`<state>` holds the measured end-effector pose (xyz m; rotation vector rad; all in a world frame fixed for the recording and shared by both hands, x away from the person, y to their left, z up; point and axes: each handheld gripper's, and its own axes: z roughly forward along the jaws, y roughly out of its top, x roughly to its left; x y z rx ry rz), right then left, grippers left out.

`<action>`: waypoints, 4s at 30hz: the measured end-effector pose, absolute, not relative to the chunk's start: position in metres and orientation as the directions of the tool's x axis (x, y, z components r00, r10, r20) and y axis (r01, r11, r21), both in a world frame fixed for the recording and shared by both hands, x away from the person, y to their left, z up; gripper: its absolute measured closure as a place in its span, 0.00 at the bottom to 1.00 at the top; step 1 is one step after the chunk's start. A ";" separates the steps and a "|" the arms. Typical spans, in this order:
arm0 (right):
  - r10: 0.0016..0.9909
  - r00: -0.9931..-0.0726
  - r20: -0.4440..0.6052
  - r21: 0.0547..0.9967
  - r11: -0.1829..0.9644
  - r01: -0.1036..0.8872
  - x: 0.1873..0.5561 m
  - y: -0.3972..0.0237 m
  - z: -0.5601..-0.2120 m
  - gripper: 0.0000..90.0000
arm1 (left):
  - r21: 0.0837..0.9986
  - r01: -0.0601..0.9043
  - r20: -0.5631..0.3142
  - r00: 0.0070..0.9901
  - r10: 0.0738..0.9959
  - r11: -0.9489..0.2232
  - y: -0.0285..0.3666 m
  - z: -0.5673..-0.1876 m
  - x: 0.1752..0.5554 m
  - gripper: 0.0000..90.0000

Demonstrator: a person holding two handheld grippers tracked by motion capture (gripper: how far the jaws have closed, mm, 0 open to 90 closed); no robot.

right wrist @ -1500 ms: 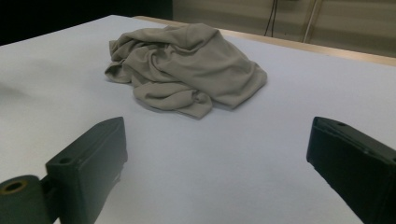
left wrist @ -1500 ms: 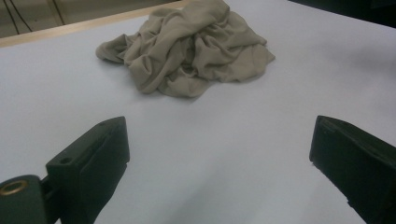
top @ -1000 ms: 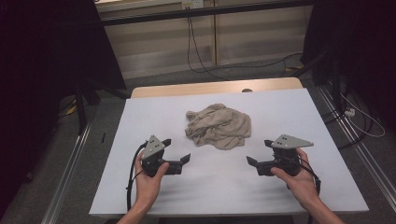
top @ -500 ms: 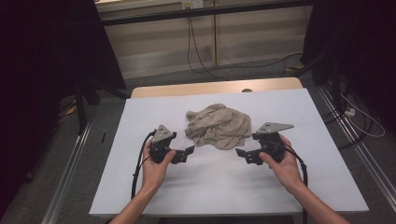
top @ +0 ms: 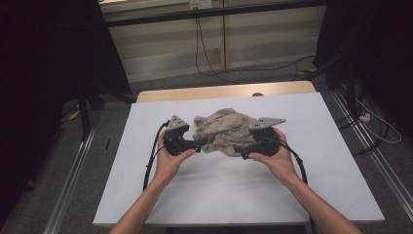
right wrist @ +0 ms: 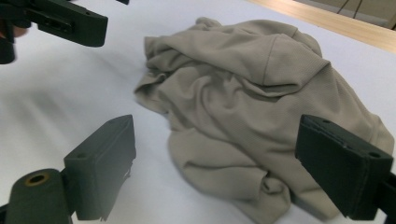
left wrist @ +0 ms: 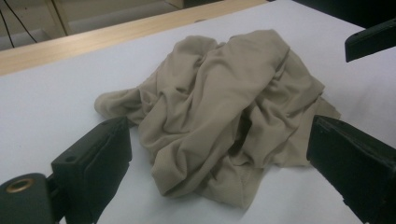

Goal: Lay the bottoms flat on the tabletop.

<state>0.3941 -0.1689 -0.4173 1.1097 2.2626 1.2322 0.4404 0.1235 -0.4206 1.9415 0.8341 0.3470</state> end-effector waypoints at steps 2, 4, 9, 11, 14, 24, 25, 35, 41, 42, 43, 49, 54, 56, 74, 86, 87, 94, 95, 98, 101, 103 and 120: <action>0.767 -0.640 0.054 0.813 0.338 0.474 0.400 -0.166 -0.422 0.20 | 0.847 0.425 -0.104 0.721 0.685 -0.319 0.122 -0.426 0.443 0.07; 0.766 -0.643 0.024 0.802 0.369 0.469 0.404 -0.161 -0.427 0.22 | 0.824 0.429 -0.068 0.723 0.687 -0.370 0.117 -0.433 0.443 0.07; 0.754 -0.657 -0.004 0.784 0.410 0.466 0.413 -0.154 -0.437 0.33 | 0.815 0.431 -0.058 0.726 0.685 -0.388 0.115 -0.437 0.444 0.13; 0.752 -0.659 -0.013 0.774 0.425 0.469 0.416 -0.153 -0.442 0.36 | 0.810 0.442 -0.052 0.707 0.705 -0.384 0.114 -0.438 0.446 0.18; 0.748 -0.663 -0.008 0.763 0.433 0.480 0.418 -0.151 -0.446 0.37 | 0.811 0.437 -0.048 0.712 0.700 -0.388 0.113 -0.439 0.448 0.20; 0.752 -0.654 -0.081 0.723 0.496 0.481 0.433 -0.140 -0.458 0.15 | 0.761 0.469 -0.060 0.739 0.671 -0.448 0.095 -0.448 0.455 0.38; 0.749 -0.656 -0.089 0.716 0.506 0.480 0.434 -0.138 -0.461 0.14 | 0.749 0.478 -0.058 0.738 0.672 -0.460 0.093 -0.451 0.456 0.38; 0.761 -0.625 -0.174 0.709 0.538 0.457 0.435 -0.144 -0.458 0.67 | 0.732 0.482 -0.030 0.728 0.685 -0.481 0.088 -0.463 0.461 0.34; 0.769 -0.622 -0.147 0.719 0.515 0.467 0.434 -0.146 -0.455 0.82 | 0.722 0.481 -0.016 0.731 0.682 -0.498 0.087 -0.462 0.460 0.39; 0.770 -0.623 -0.136 0.722 0.508 0.470 0.433 -0.147 -0.454 0.83 | 0.721 0.482 -0.017 0.732 0.682 -0.499 0.088 -0.460 0.459 0.43; 0.770 -0.626 -0.126 0.725 0.502 0.471 0.433 -0.148 -0.454 0.84 | 0.715 0.487 -0.017 0.729 0.684 -0.501 0.090 -0.459 0.459 0.52; 0.767 -0.639 -0.047 0.747 0.452 0.488 0.425 -0.155 -0.445 0.84 | 0.718 0.551 -0.119 0.699 0.706 -0.425 0.102 -0.450 0.460 0.91; 0.760 -0.649 -0.013 0.762 0.428 0.486 0.416 -0.163 -0.438 0.84 | 0.730 0.558 -0.170 0.708 0.685 -0.394 0.110 -0.438 0.451 0.92; 0.752 -0.659 -0.007 0.758 0.434 0.487 0.410 -0.166 -0.438 0.84 | 0.727 0.553 -0.177 0.723 0.668 -0.406 0.112 -0.435 0.445 0.92; 0.667 -0.739 0.093 0.777 0.416 0.473 0.344 -0.183 -0.431 0.84 | 0.682 0.501 -0.187 0.823 0.536 -0.532 0.120 -0.430 0.375 0.92; 0.626 -0.770 0.124 0.761 0.438 0.479 0.276 -0.190 -0.431 0.82 | 0.669 0.516 -0.242 0.832 0.500 -0.534 0.153 -0.427 0.320 0.92; 0.628 -0.768 0.125 0.760 0.438 0.481 0.274 -0.190 -0.432 0.80 | 0.670 0.517 -0.244 0.831 0.501 -0.532 0.153 -0.427 0.319 0.92; 0.655 -0.749 0.098 0.765 0.432 0.478 0.278 -0.189 -0.426 0.47 | 0.719 0.497 -0.213 0.823 0.527 -0.486 0.154 -0.421 0.322 0.55; 0.669 -0.736 0.101 0.783 0.403 0.474 0.279 -0.193 -0.421 0.38 | 0.740 0.491 -0.198 0.812 0.549 -0.459 0.155 -0.416 0.323 0.47; 0.684 -0.723 0.100 0.798 0.379 0.469 0.282 -0.198 -0.417 0.28 | 0.766 0.482 -0.195 0.805 0.560 -0.425 0.157 -0.407 0.328 0.38; 0.707 -0.701 0.093 0.818 0.347 0.459 0.286 -0.205 -0.412 0.24 | 0.780 0.448 -0.170 0.823 0.542 -0.437 0.153 -0.403 0.331 0.38; 0.725 -0.682 0.095 0.830 0.320 0.456 0.290 -0.210 -0.408 0.23 | 0.798 0.420 -0.140 0.827 0.545 -0.432 0.148 -0.402 0.335 0.37; 0.833 -0.544 0.098 0.792 0.266 0.549 0.403 -0.224 -0.416 0.37 | 0.739 0.511 -0.102 0.729 0.677 -0.440 0.102 -0.436 0.415 0.31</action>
